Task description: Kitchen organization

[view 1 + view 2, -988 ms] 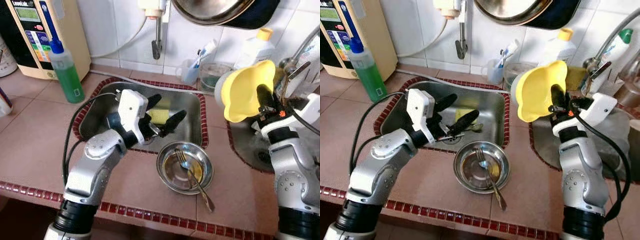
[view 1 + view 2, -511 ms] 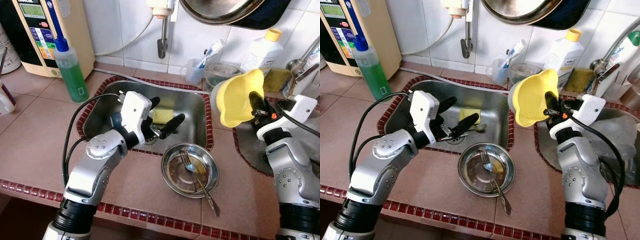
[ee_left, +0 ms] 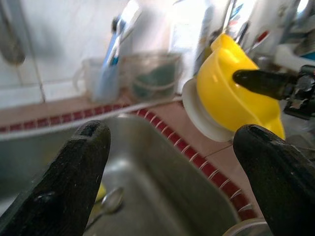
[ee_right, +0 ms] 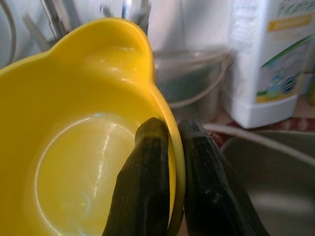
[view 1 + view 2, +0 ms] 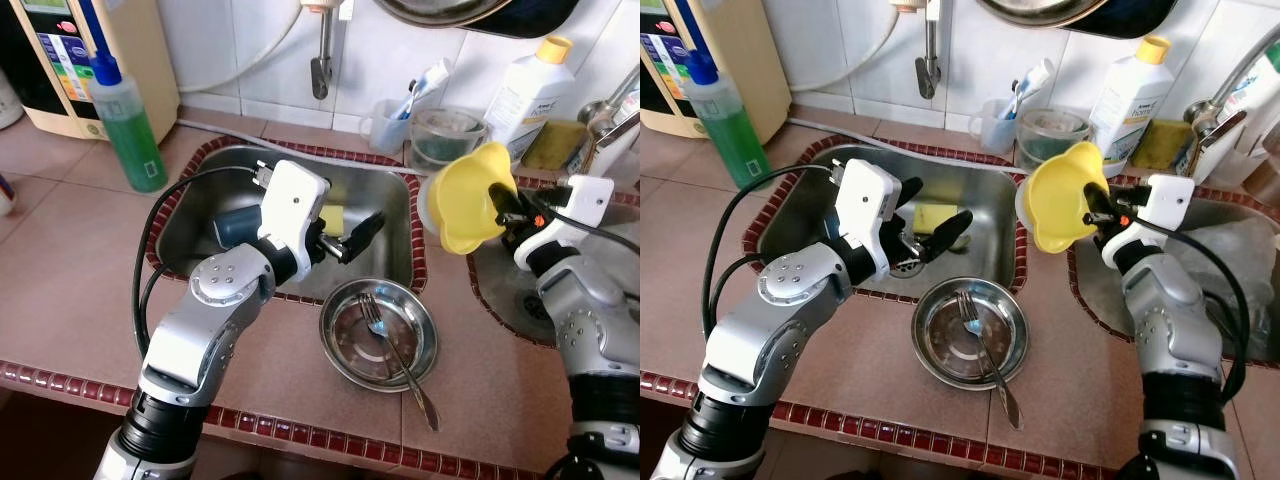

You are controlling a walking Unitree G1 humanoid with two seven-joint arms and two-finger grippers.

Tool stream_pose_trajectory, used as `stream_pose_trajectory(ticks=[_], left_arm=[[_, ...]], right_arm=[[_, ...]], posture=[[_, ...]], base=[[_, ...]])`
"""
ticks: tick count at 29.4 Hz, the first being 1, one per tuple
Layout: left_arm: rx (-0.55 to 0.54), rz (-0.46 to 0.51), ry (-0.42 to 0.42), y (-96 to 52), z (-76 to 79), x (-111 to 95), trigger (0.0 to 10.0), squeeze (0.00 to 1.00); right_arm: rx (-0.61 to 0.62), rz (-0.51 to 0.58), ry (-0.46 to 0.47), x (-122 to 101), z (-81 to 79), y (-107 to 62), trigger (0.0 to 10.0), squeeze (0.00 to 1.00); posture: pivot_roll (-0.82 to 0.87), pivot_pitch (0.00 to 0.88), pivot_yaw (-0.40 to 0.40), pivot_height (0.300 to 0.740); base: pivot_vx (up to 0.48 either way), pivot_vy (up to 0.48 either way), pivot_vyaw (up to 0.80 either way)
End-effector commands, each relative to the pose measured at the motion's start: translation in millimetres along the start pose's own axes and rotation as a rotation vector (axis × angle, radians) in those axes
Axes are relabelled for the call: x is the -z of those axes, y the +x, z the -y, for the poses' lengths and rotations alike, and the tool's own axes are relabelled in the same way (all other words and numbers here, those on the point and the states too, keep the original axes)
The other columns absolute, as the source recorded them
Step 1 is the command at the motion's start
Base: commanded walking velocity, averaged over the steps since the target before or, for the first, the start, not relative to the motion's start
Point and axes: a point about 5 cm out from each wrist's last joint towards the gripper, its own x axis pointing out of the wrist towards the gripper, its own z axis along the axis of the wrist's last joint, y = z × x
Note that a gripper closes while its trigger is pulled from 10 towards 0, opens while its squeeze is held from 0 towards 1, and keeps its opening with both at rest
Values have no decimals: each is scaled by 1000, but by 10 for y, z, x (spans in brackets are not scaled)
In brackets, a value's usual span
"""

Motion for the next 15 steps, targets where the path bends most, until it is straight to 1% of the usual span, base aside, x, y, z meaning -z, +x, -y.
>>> stream_pose_trajectory(ticks=[1,5,8,15], left_arm=[[-1,-6,3,-5,64,-10,10000,0],[-7,-14,-2,-27,84,1,10000,0],[-23,-45,-4,-64,107,36,10000,0],[-10,-49,-14,-115,125,25,10000,0]], right_arm=[[-26,-9,-32,-32,9,50,10000,0],[-49,-10,-36,-48,-12,90,10000,0],[-87,-25,-36,-52,-39,174,10000,0],[-154,-12,-29,-129,-104,313,10000,0]], posture=[[24,224,-79,740],[29,244,-81,740],[36,265,-84,740],[41,288,-87,740]], base=[[0,0,0],[0,0,0],[0,0,0],[0,0,0]])
